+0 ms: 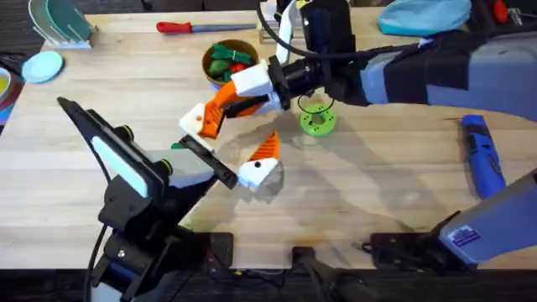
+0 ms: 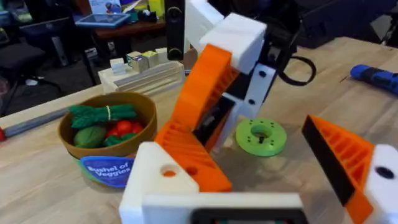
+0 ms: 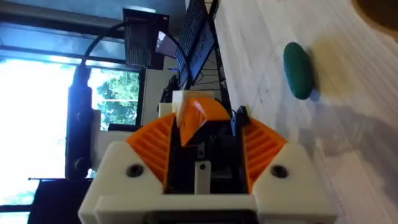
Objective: Pick up the gripper from the table and insert it into the empty holder that is missing its gripper. Then pick up a screw, insert it into the mounting hole, and use the screwdriver to tighten it. Finally, clean up the table by picking up the vegetable and placing it into the bucket.
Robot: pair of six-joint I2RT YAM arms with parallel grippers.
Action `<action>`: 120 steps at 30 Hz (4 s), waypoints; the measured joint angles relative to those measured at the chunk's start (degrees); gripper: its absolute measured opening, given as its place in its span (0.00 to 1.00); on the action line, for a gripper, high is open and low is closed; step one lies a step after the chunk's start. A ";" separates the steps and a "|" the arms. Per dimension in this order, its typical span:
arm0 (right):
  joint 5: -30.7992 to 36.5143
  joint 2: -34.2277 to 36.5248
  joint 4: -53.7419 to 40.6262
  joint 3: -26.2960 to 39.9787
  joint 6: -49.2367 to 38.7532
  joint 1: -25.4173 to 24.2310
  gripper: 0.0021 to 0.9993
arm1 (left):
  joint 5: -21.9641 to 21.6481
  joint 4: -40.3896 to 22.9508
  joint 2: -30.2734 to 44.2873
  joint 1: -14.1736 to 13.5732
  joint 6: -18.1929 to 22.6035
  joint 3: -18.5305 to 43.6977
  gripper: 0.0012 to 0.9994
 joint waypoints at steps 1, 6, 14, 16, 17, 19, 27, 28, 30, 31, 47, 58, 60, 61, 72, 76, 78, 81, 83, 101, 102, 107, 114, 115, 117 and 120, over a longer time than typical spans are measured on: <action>-0.02 -0.01 -0.31 0.00 -0.65 0.00 0.54 | 0.00 0.00 0.01 0.00 0.00 0.00 0.99; -0.17 -0.02 -0.70 0.00 -5.53 -0.15 0.67 | 0.21 0.00 0.00 0.00 0.00 0.00 0.99; -1.98 0.00 -1.51 0.00 -9.62 -4.75 0.91 | 4.30 0.00 0.00 0.00 0.00 0.00 0.99; -3.11 0.00 -3.09 0.00 -10.26 -6.18 0.92 | 5.52 0.00 0.00 0.00 0.00 0.00 0.99; -3.62 0.00 -3.97 0.00 -10.75 -6.63 0.92 | 6.02 0.00 0.00 0.00 0.00 0.00 0.99; -4.48 -0.01 -6.29 0.00 -12.00 -7.04 0.93 | 7.17 0.00 0.00 0.00 0.00 0.00 0.99; -8.13 0.00 -8.50 0.00 -16.92 -6.40 0.93 | 10.58 0.00 0.00 0.00 0.00 0.00 0.99; -8.90 0.00 -8.47 0.00 -17.37 -6.29 0.93 | 11.03 0.00 0.00 0.00 0.00 0.00 0.99; -10.14 0.00 -8.48 0.00 -18.04 -6.15 0.93 | 11.79 0.00 0.02 0.00 0.00 0.00 0.99; -10.55 0.00 -8.50 0.00 -18.29 -6.08 0.93 | 12.02 0.00 0.00 0.00 0.00 0.00 0.99; -12.02 0.00 -8.50 0.00 -19.94 -2.64 0.57 | 13.12 0.00 0.00 0.00 0.00 0.00 0.99; -11.47 0.00 -10.18 0.00 -20.09 -2.67 0.24 | 13.11 0.00 0.00 0.00 0.01 0.00 0.99; -11.50 0.00 -10.17 0.00 -20.09 -2.73 0.19 | 13.09 0.00 0.02 0.00 0.00 0.00 0.99; -11.53 0.00 -10.18 0.00 -20.06 -2.78 0.15 | 13.09 -0.01 0.00 0.00 0.00 0.00 0.99; -11.45 0.00 -10.19 0.00 -20.05 -2.89 0.01 | 13.09 0.00 0.02 0.00 0.15 0.00 0.99; -11.23 0.00 -10.17 0.00 -18.85 -3.15 0.01 | 13.05 0.00 0.00 0.00 0.18 0.00 0.99; -11.07 0.00 -10.17 0.00 -17.98 -3.41 0.01 | 12.95 -0.02 0.01 0.00 0.18 0.00 0.99; -10.48 0.00 -10.17 0.00 -15.72 -4.11 0.01 | 12.60 -0.02 0.00 0.00 0.15 0.00 0.99; -10.15 0.00 -10.14 0.00 -14.14 -4.31 0.01 | 12.17 -0.03 0.00 0.00 0.15 0.00 0.99; -1.65 0.00 -9.39 0.00 -1.34 -1.76 0.01 | 7.16 -1.38 0.02 0.10 -1.96 -0.02 0.99; -1.15 0.00 -9.26 0.00 -0.52 -1.61 0.01 | 6.86 -1.40 0.02 0.13 -2.23 -0.02 0.99; 0.31 0.00 -8.58 0.06 2.70 -1.14 0.01 | 5.81 -1.44 0.02 0.13 -2.92 -0.02 0.99; 3.93 0.00 -7.91 0.34 5.94 0.70 0.01 | 3.76 -1.57 0.19 0.44 -4.12 -0.04 0.99; 4.58 0.00 -7.80 0.44 6.25 1.10 0.01 | 3.76 -1.59 0.20 0.46 -4.31 -0.04 0.99; 5.55 -0.02 -7.59 0.55 6.61 1.84 0.01 | 3.32 -1.60 0.20 0.46 -4.71 -0.04 0.99; 6.39 -0.02 -7.50 0.56 6.97 2.32 0.01 | 2.70 -1.66 0.20 0.46 -5.22 -0.04 0.99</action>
